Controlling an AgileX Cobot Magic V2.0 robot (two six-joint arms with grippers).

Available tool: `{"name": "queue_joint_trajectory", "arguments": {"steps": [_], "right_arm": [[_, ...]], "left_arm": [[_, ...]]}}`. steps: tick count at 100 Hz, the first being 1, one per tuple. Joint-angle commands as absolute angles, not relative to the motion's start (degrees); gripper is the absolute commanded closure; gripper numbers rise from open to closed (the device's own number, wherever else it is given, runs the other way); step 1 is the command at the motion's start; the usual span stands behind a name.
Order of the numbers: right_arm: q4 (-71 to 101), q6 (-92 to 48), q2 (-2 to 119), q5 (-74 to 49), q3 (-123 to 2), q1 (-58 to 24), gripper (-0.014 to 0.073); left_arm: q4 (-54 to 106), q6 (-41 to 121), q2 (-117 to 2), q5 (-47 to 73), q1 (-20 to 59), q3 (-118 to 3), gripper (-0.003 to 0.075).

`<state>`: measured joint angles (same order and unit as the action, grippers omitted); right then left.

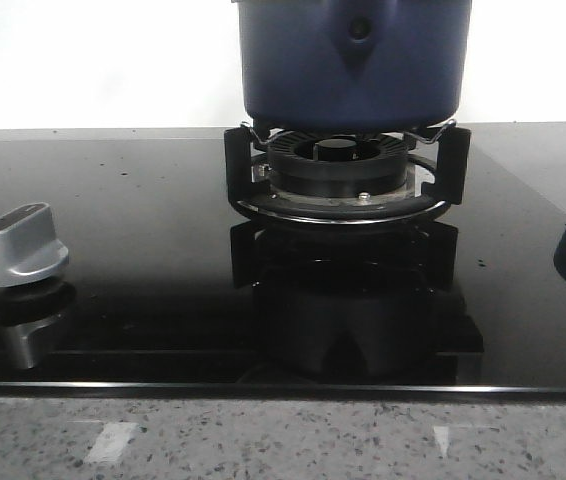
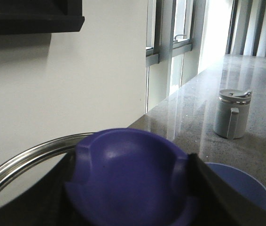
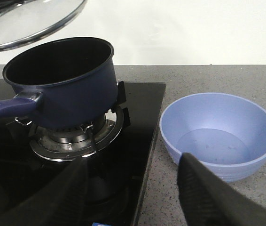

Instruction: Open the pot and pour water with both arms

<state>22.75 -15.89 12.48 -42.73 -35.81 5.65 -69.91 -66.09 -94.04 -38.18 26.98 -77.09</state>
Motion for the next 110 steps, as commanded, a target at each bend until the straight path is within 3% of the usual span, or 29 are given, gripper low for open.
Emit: {"name": "queue_joint_trajectory", "arguments": {"steps": [1, 20, 62, 74, 90, 110], "right_arm": [[23.84, -16.23, 13.72, -38.14, -37.29, 5.48, 0.0209], [23.84, -16.23, 13.72, -38.00, -37.29, 5.48, 0.0209], [24.65, -16.23, 13.72, -37.83, -37.29, 5.48, 0.0209], [25.05, -16.23, 13.72, -37.89, -37.29, 5.48, 0.0209], [25.05, -16.23, 13.72, -37.89, -37.29, 5.48, 0.0209], [25.05, -13.25, 13.86, -37.67, -37.97, 5.48, 0.0209]], "left_arm": [[-71.41, -71.94, -89.50, -40.80, 25.03, -79.39, 0.0580], [-80.51, -81.34, -87.20, -46.54, 19.52, -79.39, 0.0526], [-85.86, -87.86, -84.52, -66.68, 4.84, -79.39, 0.0526], [-87.49, -88.43, -84.52, -69.43, 3.44, -79.39, 0.0520], [-89.87, -88.68, -84.52, -69.91, 3.55, -79.39, 0.0441], [-89.87, -88.68, -84.52, -69.91, 3.55, -79.39, 0.0436]]}}
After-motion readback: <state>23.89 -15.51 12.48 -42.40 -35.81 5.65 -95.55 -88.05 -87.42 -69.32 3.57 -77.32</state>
